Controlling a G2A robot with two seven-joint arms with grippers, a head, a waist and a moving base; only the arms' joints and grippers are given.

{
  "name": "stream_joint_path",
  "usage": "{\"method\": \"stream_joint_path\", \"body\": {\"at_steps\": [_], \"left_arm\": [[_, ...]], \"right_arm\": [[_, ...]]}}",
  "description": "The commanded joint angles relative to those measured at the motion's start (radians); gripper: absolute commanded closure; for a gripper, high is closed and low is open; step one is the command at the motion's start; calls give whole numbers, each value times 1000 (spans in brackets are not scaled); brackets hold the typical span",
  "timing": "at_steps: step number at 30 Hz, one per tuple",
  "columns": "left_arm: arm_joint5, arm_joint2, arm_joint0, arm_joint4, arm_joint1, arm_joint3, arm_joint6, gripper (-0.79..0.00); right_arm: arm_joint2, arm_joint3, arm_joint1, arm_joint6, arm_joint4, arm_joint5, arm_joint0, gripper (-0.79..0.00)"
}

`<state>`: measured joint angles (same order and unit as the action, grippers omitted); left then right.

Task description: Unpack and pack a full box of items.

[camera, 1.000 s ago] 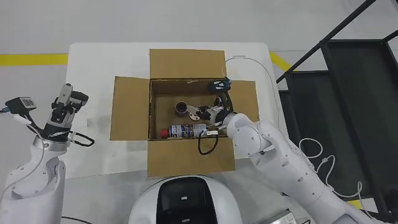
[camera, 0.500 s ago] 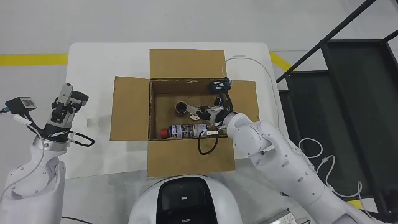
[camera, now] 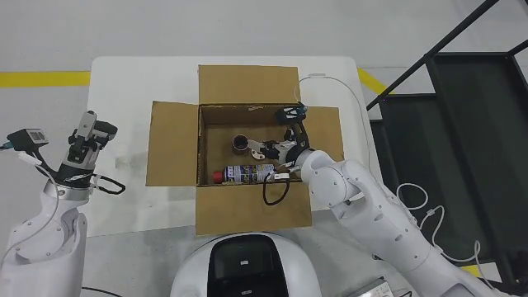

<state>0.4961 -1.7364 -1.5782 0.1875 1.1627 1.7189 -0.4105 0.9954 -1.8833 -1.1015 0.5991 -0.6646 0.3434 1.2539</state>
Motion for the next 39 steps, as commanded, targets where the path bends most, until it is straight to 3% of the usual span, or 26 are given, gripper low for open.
{"method": "stream_joint_path", "body": {"at_steps": [1, 15, 39], "left_arm": [[0, 0, 0, 0, 0, 0, 0, -785], [0, 0, 0, 0, 0, 0, 0, -785], [0, 0, 0, 0, 0, 0, 0, -785]], "right_arm": [[0, 0, 0, 0, 0, 0, 0, -785], [-165, 139, -47, 52, -149, -115, -178, -785], [-166, 142, -47, 52, -152, -116, -177, -785]]}}
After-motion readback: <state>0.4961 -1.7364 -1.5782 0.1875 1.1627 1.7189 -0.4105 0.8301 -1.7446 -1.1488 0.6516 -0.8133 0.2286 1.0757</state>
